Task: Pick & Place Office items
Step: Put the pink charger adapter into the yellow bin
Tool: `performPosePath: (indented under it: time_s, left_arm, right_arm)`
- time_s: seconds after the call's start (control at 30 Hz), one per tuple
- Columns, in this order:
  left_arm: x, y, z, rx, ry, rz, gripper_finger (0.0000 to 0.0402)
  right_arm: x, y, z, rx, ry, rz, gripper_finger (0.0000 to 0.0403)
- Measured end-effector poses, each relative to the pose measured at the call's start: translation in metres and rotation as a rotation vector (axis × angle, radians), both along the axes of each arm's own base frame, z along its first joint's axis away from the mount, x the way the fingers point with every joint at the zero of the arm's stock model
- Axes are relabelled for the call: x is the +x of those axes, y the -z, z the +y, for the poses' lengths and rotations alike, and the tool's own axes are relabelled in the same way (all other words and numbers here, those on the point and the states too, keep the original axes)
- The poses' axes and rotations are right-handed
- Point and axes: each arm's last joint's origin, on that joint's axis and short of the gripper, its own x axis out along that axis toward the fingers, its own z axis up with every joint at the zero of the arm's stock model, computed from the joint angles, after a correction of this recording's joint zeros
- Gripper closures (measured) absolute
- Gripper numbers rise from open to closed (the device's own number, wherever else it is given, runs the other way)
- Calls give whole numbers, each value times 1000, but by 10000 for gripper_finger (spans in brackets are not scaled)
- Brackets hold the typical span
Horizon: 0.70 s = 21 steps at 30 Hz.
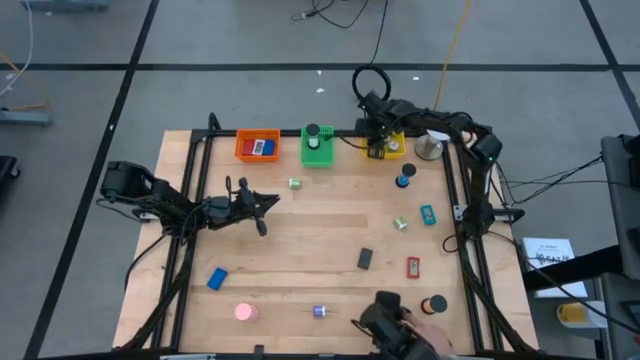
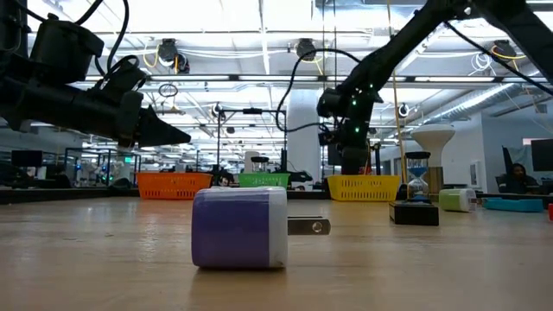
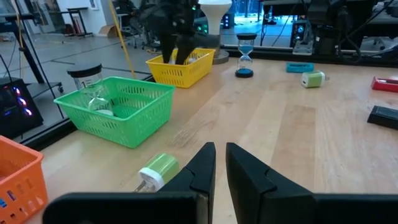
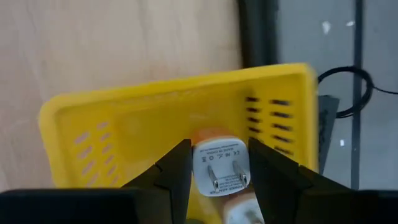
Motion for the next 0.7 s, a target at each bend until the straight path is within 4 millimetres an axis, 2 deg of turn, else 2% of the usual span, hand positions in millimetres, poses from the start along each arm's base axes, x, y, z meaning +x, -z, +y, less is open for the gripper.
performPosePath:
  time_s: [0.27,0.7]
  left_arm:
    - [0,0,0,2,0,1,366]
    - [0,0,0,1,0,1,366]
  right_arm:
    - [0,2,-6,-60,-14,15,270]
    - [-4,2,-8,-55,-5,41,266]
